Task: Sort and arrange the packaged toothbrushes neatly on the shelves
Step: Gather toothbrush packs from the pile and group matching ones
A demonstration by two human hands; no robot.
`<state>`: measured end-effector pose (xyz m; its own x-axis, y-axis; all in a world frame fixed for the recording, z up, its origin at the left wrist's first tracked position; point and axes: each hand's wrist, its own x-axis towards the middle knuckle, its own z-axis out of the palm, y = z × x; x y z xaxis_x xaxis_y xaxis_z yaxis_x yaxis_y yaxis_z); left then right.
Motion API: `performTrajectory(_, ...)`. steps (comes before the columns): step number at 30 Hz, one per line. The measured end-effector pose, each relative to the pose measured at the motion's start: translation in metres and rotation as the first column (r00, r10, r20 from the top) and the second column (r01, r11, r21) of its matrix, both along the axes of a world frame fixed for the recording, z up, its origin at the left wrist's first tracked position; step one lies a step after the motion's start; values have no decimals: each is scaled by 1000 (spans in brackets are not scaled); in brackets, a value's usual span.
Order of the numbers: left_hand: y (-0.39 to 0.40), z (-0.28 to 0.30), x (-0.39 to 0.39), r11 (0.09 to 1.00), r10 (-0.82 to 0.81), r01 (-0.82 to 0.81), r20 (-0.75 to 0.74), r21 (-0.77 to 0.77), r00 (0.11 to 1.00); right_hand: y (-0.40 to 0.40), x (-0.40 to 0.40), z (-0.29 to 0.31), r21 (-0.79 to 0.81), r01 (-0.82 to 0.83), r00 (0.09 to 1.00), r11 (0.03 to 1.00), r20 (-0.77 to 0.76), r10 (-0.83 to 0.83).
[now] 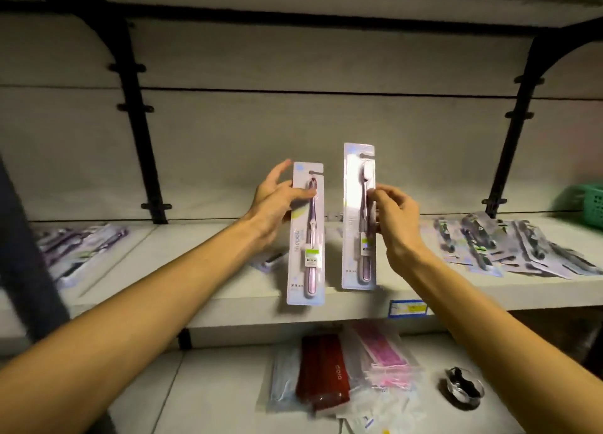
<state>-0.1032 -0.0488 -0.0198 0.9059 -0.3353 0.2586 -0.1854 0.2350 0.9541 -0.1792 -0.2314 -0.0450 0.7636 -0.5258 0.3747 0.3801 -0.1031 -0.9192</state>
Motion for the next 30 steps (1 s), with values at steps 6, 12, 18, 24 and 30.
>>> performTrajectory(6,92,-7,-16,997,-2,4,-20,72,1000,97,16,-5,-18,-133,986,991,103,134)
performTrajectory(12,211,-11,-52,983,33,-44,60,180,998,217,7,-2,-83,-184,962,979,191,197)
performTrajectory(18,337,-10,-91,958,-31,4,91,286,995,341,-17,-9,-23,-163,936,986,312,162)
performTrajectory(24,442,-14,-104,968,-19,0,73,253,997,452,-46,-24,-62,-212,900,975,377,220)
performTrajectory(30,496,-21,-66,939,323,-306,-97,155,941,516,-16,-31,-282,-213,957,935,130,258)
